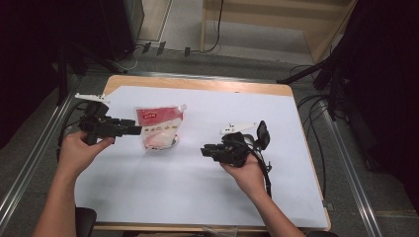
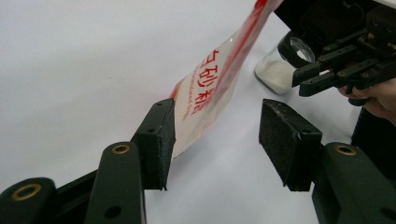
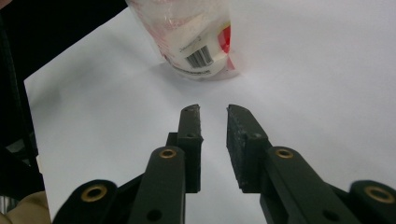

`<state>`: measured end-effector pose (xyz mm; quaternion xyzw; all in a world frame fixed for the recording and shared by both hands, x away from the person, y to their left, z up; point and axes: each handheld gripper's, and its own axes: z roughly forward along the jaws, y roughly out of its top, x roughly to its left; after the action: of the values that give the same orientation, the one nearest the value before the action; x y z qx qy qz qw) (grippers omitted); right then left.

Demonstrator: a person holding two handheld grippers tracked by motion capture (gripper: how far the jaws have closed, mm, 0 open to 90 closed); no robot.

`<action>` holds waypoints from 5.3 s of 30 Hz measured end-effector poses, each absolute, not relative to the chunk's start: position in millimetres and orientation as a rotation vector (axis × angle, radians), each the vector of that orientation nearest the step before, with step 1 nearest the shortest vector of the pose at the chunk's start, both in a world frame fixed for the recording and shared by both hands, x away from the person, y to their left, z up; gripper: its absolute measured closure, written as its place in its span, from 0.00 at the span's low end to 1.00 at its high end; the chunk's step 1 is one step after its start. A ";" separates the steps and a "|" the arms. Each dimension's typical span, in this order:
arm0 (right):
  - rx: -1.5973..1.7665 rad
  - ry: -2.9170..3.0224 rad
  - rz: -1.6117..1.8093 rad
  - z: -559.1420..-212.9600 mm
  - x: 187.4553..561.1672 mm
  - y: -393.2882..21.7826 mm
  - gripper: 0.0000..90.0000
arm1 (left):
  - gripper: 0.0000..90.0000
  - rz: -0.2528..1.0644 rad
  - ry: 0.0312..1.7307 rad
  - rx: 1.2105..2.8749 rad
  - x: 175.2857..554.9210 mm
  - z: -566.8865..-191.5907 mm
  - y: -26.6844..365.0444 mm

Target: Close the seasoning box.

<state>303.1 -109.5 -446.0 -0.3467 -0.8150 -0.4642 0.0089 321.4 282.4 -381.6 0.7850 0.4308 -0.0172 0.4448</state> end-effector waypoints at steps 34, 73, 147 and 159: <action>-1.255 -2.584 -1.474 -382.6 316.1 -192.6 1.00 | 0.53 0.030 1.102 1.981 324.2 -396.9 289.7; -1.619 -2.509 -1.450 -381.1 334.6 -261.8 1.00 | 0.53 0.025 1.078 1.981 321.4 -397.8 286.2; -1.343 -2.523 -1.423 -425.0 336.9 -214.4 0.72 | 0.52 0.038 1.094 1.971 324.5 -403.2 292.2; -1.443 -2.531 -1.517 -434.0 341.6 -247.5 0.50 | 0.51 0.043 1.101 1.965 324.8 -404.7 293.2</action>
<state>341.6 -247.5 -434.0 -0.4382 -0.7686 -0.4606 -0.0714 324.8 293.2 -404.7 0.7876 0.4412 0.0173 0.4298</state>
